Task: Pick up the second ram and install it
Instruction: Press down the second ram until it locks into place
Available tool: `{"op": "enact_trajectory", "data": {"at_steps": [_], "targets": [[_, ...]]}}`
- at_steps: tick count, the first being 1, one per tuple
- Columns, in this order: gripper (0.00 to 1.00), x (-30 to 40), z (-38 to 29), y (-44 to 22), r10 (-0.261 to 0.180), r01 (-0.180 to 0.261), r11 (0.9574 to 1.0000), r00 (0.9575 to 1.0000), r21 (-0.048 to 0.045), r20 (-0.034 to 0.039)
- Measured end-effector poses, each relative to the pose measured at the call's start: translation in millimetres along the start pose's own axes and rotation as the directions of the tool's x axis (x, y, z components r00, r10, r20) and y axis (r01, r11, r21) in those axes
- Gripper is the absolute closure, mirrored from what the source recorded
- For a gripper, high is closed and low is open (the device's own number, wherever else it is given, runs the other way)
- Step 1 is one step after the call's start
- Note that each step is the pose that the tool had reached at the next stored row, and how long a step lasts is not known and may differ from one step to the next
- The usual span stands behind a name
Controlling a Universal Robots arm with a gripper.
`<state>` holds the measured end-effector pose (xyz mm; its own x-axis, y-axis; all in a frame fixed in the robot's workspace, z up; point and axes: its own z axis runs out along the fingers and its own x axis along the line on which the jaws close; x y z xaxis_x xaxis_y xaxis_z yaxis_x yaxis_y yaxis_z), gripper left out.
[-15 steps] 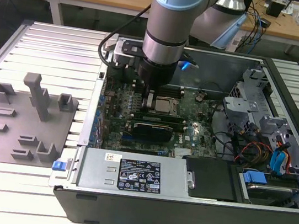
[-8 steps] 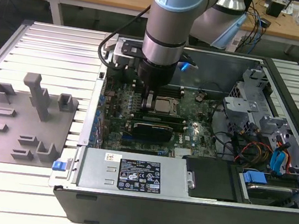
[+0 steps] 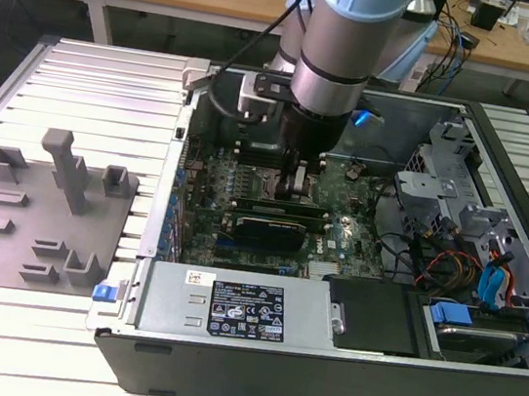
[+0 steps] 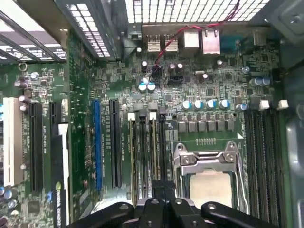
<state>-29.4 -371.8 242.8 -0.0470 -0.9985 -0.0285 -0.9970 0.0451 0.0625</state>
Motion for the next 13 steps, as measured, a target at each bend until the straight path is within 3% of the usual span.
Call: {"op": "enact_trajectory", "data": {"at_steps": [1, 2, 4, 6, 13], "targets": [[0.89, -0.3, -7.4, 0.4, 0.0, 0.0, 1.0, 1.0, 0.0, -0.0002], [0.89, -0.7, -18.9, 1.0, 0.0, 0.0, 1.0, 1.0, 0.0001, 0.0], [0.89, -1.0, -29.3, 1.7, 0.0, 0.0, 1.0, 1.0, 0.0, -0.0003], [0.89, -1.2, -34.0, 1.9, 0.0, 0.0, 1.0, 1.0, 0.0001, -0.0005], [0.89, -1.2, -34.3, 2.0, 0.0, 0.0, 1.0, 1.0, 0.0001, -0.0005]]}}
